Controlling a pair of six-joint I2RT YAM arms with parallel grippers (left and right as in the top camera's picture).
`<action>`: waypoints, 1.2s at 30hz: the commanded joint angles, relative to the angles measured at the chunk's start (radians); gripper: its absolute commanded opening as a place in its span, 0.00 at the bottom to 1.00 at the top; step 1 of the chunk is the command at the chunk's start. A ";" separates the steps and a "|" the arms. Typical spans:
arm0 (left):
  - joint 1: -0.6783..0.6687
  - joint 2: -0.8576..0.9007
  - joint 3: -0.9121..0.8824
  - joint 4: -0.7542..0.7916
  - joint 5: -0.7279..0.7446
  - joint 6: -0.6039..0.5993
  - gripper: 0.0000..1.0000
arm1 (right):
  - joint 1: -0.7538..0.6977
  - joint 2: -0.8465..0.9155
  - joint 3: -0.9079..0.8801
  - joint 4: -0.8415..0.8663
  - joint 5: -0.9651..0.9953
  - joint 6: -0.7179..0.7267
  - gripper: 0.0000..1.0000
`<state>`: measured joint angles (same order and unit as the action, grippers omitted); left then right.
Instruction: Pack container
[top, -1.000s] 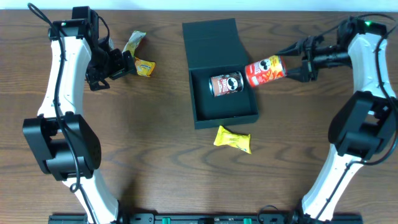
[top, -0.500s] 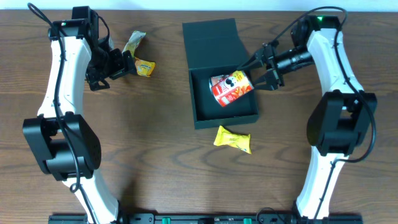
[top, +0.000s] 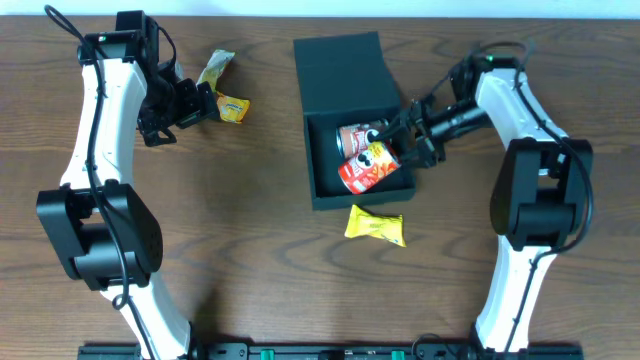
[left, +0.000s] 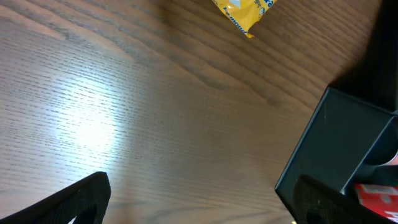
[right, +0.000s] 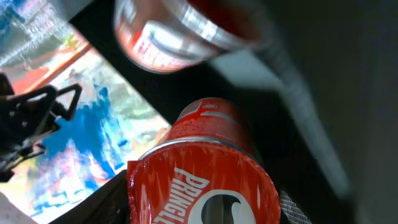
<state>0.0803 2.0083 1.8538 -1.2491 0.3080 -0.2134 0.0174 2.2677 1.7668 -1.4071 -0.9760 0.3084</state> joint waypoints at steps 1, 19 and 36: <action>-0.002 -0.008 0.015 -0.003 -0.003 -0.012 0.95 | 0.011 0.001 -0.038 0.040 -0.046 0.076 0.47; -0.002 -0.008 0.015 -0.004 -0.003 -0.012 0.95 | 0.016 0.001 -0.039 0.202 -0.033 0.198 0.78; -0.002 -0.008 0.015 -0.003 -0.003 -0.012 0.95 | 0.119 -0.020 0.004 0.108 -0.277 0.050 0.01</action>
<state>0.0803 2.0083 1.8538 -1.2491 0.3080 -0.2134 0.1085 2.2562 1.7550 -1.2663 -1.2030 0.4419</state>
